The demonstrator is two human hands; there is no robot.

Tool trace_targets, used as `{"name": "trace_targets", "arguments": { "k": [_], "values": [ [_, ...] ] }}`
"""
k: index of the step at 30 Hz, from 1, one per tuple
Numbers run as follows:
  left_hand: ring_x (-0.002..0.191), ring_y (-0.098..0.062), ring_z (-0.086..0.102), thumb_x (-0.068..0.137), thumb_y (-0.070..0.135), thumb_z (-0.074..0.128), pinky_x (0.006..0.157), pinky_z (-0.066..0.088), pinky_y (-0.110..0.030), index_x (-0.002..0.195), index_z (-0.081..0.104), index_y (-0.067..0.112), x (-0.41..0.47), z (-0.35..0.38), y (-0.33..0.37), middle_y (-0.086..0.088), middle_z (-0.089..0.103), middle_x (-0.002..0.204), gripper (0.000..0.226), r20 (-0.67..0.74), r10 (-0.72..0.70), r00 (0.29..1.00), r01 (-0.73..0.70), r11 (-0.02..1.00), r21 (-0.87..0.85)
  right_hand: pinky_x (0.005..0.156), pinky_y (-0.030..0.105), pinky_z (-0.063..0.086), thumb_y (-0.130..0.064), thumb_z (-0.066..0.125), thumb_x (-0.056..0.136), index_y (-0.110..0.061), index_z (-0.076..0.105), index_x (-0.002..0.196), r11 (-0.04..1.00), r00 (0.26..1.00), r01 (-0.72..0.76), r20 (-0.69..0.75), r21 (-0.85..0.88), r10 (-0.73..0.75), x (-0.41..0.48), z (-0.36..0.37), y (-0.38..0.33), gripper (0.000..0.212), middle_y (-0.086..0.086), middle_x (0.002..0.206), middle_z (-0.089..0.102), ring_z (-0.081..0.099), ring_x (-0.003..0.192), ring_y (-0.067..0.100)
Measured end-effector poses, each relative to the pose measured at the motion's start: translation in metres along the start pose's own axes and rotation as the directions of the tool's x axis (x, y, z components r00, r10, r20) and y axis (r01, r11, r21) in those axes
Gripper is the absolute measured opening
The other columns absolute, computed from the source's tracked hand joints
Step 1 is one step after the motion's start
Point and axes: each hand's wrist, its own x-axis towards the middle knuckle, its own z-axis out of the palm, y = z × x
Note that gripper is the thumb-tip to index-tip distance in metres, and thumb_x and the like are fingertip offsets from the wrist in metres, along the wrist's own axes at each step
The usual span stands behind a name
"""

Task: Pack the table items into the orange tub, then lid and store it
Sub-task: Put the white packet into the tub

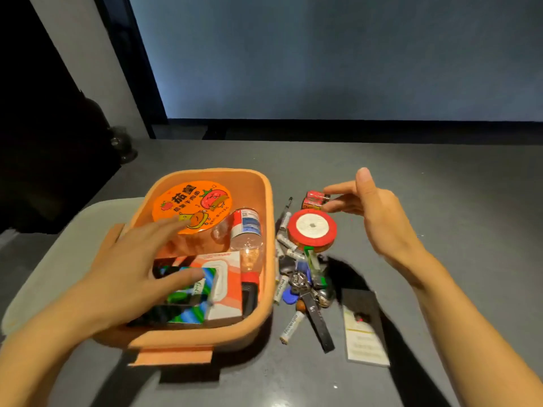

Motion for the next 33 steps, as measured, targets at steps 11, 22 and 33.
{"name": "trace_targets", "arguments": {
  "k": [11, 22, 33],
  "values": [
    [0.133, 0.009, -0.008, 0.057, 0.079, 0.059, 0.114, -0.002, -0.023, 0.139, -0.004, 0.046, -0.007, 0.168, 0.157, 0.027, 0.004, 0.149, 0.109, 0.298, 0.151, 0.943, -0.105, 0.981, -0.165, 0.084, 0.026, 0.047, -0.077, 0.027, 0.069, -0.039, 0.06, 0.093, 0.961, 0.897, -0.204, 0.357, -0.188, 0.261, -0.029, -0.072, 0.101, 0.056, -0.012, 0.093, 0.067, 0.063, 0.09, 0.004],
    [0.138, -0.012, 0.003, 0.056, 0.08, 0.056, 0.107, -0.023, -0.048, 0.143, 0.003, 0.028, 0.027, 0.188, 0.173, 0.006, 0.017, 0.149, 0.114, 0.369, 0.196, 0.908, -0.252, 0.962, 0.108, 0.077, 0.027, 0.048, -0.051, 0.032, 0.092, -0.022, 0.066, 0.096, 0.938, 0.906, -0.342, 0.285, 0.059, 0.312, -0.026, -0.091, 0.111, 0.045, 0.006, 0.093, 0.071, 0.066, 0.091, 0.021],
    [0.122, -0.003, 0.014, 0.044, 0.088, 0.046, 0.095, 0.009, -0.022, 0.144, 0.007, 0.028, 0.018, 0.044, 0.142, 0.008, 0.02, 0.142, 0.123, -0.136, 0.029, 0.99, -0.014, 0.994, 0.109, 0.063, 0.023, 0.054, -0.046, 0.053, 0.083, -0.017, 0.065, 0.103, 0.949, 0.839, -0.164, 0.543, 0.269, -0.009, -0.004, -0.022, 0.004, 0.037, 0.005, 0.088, 0.073, 0.07, 0.078, 0.018]
  ]
}}
